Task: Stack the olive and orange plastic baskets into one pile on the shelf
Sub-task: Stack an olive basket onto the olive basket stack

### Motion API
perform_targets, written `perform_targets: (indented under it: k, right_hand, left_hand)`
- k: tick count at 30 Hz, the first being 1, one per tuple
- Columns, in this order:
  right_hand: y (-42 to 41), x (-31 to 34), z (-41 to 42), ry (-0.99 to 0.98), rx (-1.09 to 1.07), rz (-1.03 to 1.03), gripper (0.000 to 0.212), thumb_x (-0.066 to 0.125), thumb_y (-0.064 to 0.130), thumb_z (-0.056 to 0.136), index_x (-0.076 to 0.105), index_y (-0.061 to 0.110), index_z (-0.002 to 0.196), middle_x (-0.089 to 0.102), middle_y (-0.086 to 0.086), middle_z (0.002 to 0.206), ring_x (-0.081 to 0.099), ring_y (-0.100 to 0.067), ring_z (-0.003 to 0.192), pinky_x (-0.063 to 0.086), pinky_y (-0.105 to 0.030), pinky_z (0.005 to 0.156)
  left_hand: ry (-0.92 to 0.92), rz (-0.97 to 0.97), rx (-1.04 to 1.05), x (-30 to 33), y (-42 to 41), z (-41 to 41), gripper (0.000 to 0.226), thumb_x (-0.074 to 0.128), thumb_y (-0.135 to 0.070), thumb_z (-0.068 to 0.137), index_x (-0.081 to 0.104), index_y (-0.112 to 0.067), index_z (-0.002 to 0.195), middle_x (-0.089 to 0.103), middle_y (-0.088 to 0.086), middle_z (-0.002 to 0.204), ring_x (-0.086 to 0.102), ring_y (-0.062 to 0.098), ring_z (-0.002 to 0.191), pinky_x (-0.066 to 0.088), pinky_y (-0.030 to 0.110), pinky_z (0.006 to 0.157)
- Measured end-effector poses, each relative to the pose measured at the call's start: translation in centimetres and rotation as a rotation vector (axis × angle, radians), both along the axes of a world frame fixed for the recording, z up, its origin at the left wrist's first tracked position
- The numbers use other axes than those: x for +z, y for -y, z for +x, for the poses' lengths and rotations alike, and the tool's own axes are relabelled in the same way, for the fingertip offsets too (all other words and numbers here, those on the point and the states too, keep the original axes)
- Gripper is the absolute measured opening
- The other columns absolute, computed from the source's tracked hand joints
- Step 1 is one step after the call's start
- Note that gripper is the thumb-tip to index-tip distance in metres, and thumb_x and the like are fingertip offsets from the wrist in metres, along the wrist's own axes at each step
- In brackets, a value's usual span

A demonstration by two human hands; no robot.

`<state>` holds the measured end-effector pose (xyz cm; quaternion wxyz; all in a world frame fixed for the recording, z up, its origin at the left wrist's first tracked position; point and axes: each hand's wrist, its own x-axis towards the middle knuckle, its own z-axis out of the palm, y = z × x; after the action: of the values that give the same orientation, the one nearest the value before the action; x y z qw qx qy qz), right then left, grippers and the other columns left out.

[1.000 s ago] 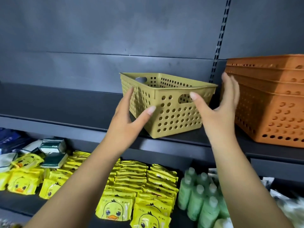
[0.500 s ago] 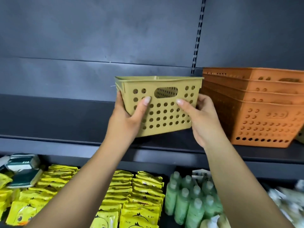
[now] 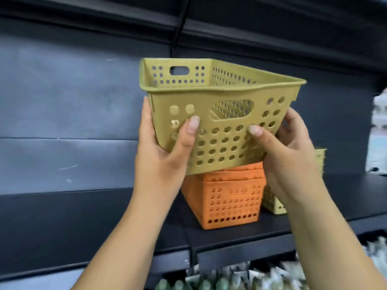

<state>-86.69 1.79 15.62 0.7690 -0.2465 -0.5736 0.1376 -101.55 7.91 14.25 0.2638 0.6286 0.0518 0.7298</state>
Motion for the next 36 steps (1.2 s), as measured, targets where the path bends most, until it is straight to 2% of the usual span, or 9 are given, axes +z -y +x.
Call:
perform_targets:
  k: [6,10,15,18,21,26,29,33,36]
  right_hand:
    - [6.6,-1.8,9.9,0.048,-0.071,0.054,0.043,0.068,0.017,0.073,0.053,0.013,0.113,0.07,0.011,0.094,0.064,-0.009,0.093,0.05,-0.021,0.075]
    - [10.9,-2.7,17.9,0.039,-0.131,0.054,0.049,0.07,0.034,0.062,0.056,0.02,0.106,0.07,0.012,0.091,0.064,-0.009,0.09,0.052,-0.024,0.07]
    - [13.3,-3.4,24.7,0.006,-0.161,0.038,0.06,0.075,0.04,0.057,0.055,0.021,0.109,0.07,0.014,0.096,0.063,-0.006,0.093,0.049,-0.019,0.075]
    - [12.5,-3.1,27.1,-0.022,-0.151,0.014,0.075,0.08,0.034,0.057,0.049,0.012,0.121,0.068,0.011,0.101,0.063,-0.009,0.099,0.049,-0.02,0.079]
    - [10.9,-2.0,28.9,-0.03,-0.127,0.014,0.061,0.07,0.02,0.068,0.047,0.012,0.124,0.066,0.008,0.106,0.063,-0.008,0.101,0.049,-0.019,0.078]
    - [6.9,1.1,30.8,0.046,-0.156,0.004,0.046,0.066,0.02,0.077,0.052,0.014,0.12,0.067,0.002,0.112,0.064,-0.008,0.102,0.051,-0.023,0.081]
    - [4.1,2.8,31.7,0.11,-0.146,-0.003,0.032,0.062,0.017,0.083,0.057,0.015,0.114,0.069,0.003,0.108,0.066,-0.008,0.097,0.054,-0.025,0.079]
    - [0.2,3.6,33.1,0.134,-0.057,-0.067,0.031,0.061,0.015,0.083,0.057,0.017,0.113,0.07,0.004,0.107,0.067,-0.007,0.093,0.056,-0.024,0.075]
    - [-2.4,3.6,34.1,0.144,-0.007,-0.123,0.029,0.06,0.014,0.084,0.057,0.016,0.113,0.07,0.004,0.105,0.068,-0.007,0.089,0.055,-0.02,0.065]
  left_hand:
    - [0.019,0.042,-0.137,-1.1,6.1,10.9,0.07,0.058,-0.045,0.069,0.042,-0.01,0.127,0.068,-0.031,0.089,0.063,-0.008,0.089,0.048,0.009,0.07]
    - [0.019,0.053,-0.137,-2.0,10.3,19.2,0.076,0.056,-0.045,0.066,0.04,-0.004,0.128,0.065,-0.038,0.084,0.061,-0.015,0.083,0.044,0.003,0.067]
    - [0.01,-0.001,-0.16,-2.8,12.2,26.1,0.059,0.057,-0.047,0.067,0.046,-0.019,0.118,0.067,-0.032,0.089,0.063,-0.009,0.086,0.046,0.008,0.07]
    - [0.002,-0.019,-0.163,-2.2,12.1,28.0,0.068,0.063,-0.046,0.065,0.047,-0.017,0.125,0.068,-0.032,0.085,0.064,-0.009,0.082,0.048,0.008,0.064]
    - [-0.018,-0.041,-0.156,-0.4,10.8,29.4,0.067,0.068,-0.045,0.068,0.048,-0.017,0.125,0.068,-0.032,0.08,0.064,-0.009,0.079,0.049,0.009,0.062]
    - [-0.084,-0.104,-0.088,2.8,6.2,30.5,0.028,0.062,-0.041,0.068,0.057,-0.034,0.095,0.07,-0.028,0.076,0.066,-0.005,0.079,0.052,0.017,0.068]
    - [-0.141,-0.127,-0.078,4.4,3.6,30.4,0.033,0.07,-0.044,0.066,0.06,-0.034,0.095,0.073,-0.022,0.079,0.068,0.001,0.081,0.054,0.023,0.069]
    - [-0.197,-0.139,0.075,5.6,1.2,30.9,0.012,0.058,-0.04,0.08,0.059,-0.033,0.089,0.067,-0.031,0.066,0.065,-0.01,0.067,0.047,0.008,0.053]
    - [-0.206,-0.172,0.156,5.4,-0.6,31.7,0.008,0.054,-0.038,0.085,0.058,-0.031,0.082,0.065,-0.031,0.057,0.061,-0.013,0.058,0.043,0.005,0.046]
